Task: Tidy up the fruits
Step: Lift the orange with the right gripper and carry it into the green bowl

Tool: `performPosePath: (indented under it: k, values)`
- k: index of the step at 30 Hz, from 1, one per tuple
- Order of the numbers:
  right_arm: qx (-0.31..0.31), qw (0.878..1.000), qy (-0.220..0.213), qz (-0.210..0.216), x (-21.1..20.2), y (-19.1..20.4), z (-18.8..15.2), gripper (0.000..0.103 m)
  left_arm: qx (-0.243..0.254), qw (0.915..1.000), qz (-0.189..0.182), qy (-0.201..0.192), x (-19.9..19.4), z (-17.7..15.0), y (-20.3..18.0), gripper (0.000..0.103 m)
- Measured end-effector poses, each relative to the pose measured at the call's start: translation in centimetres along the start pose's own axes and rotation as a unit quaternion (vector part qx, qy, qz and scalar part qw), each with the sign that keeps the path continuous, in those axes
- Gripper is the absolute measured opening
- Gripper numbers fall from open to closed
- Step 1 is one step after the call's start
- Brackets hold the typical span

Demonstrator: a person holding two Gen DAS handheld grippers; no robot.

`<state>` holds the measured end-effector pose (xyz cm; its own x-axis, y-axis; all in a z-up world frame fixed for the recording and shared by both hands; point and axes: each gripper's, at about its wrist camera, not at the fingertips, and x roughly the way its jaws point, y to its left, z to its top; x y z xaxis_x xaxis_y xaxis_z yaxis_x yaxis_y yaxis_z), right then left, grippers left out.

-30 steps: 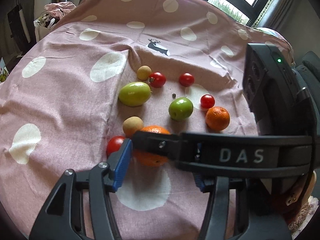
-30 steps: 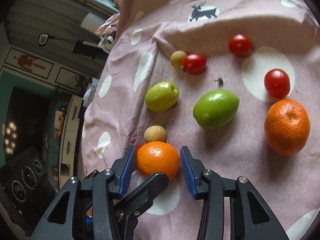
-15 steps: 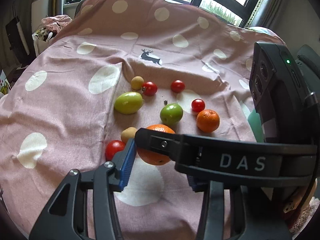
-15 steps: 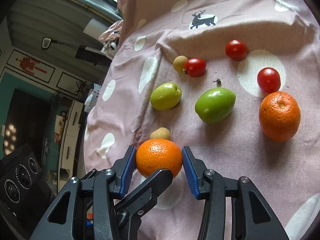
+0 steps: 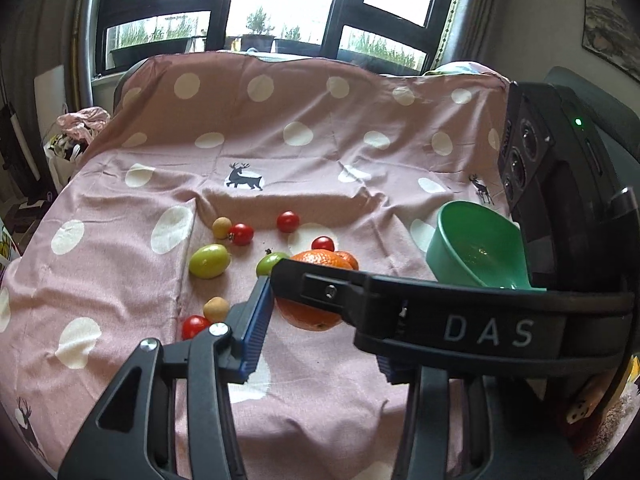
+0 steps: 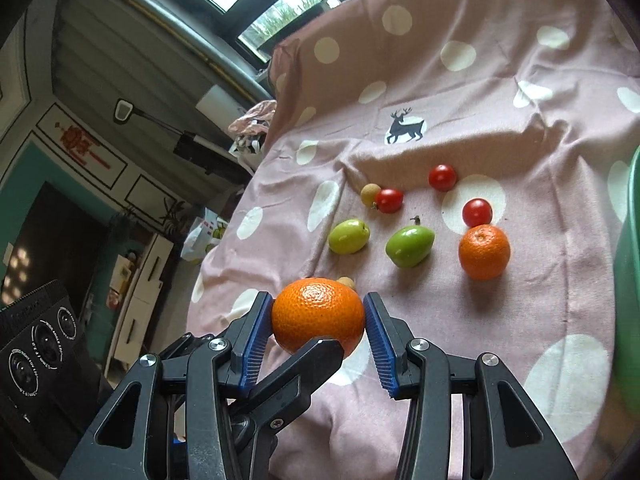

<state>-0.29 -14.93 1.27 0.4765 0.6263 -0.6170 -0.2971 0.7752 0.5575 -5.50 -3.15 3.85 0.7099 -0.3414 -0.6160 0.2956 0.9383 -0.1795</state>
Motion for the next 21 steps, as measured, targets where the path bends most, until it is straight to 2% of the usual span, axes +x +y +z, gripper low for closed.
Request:
performPosePath:
  k: [6,21]
  values:
    - [-0.007,0.999,-0.050,-0.009,-3.5,0.3,-0.3,0.049,0.036,0.9989,-0.017,-0.025,-1.3,0.7,-2.9,0.045]
    - [0.014,0.990,-0.137,-0.031,-11.3,-3.4,0.2,0.049,0.099,0.9914,-0.062,-0.058,-0.7,2.9,-10.4,0.045]
